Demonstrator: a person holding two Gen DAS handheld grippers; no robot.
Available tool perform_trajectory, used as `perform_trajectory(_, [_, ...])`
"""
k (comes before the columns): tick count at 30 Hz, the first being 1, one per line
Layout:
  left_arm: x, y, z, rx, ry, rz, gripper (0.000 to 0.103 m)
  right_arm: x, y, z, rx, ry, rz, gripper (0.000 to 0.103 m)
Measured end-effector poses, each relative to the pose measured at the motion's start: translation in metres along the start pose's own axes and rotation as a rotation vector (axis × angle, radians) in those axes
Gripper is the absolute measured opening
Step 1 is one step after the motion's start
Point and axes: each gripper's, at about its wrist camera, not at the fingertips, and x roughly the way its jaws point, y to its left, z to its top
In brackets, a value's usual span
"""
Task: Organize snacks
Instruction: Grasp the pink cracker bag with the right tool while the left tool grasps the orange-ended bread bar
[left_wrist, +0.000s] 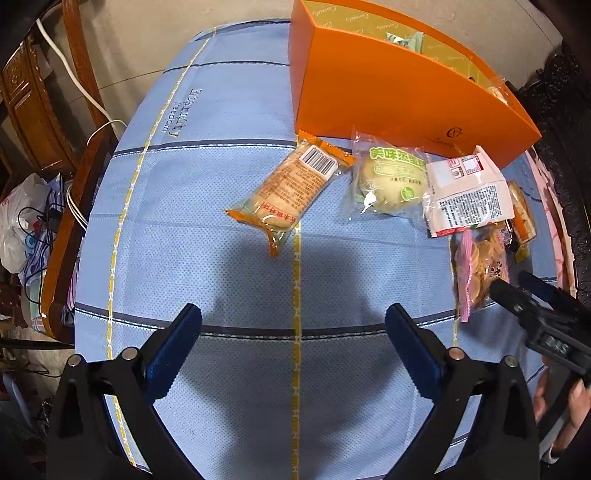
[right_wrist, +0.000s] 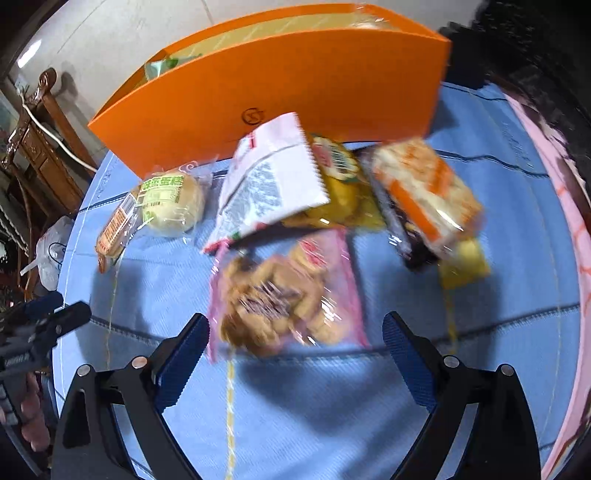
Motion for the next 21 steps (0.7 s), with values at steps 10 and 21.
perform_trajectory(10, [0.003, 0.005, 0.001, -0.025, 0.016, 0.003, 0.097, 0.02, 0.029, 0.01, -0.097, -0.002, -0.097, 0.093])
perform_trajectory(21, [0.004, -0.001, 0.007, 0.015, 0.008, 0.03, 0.098, 0.004, -0.001, 0.003, -0.055, -0.003, 0.009, 0.067])
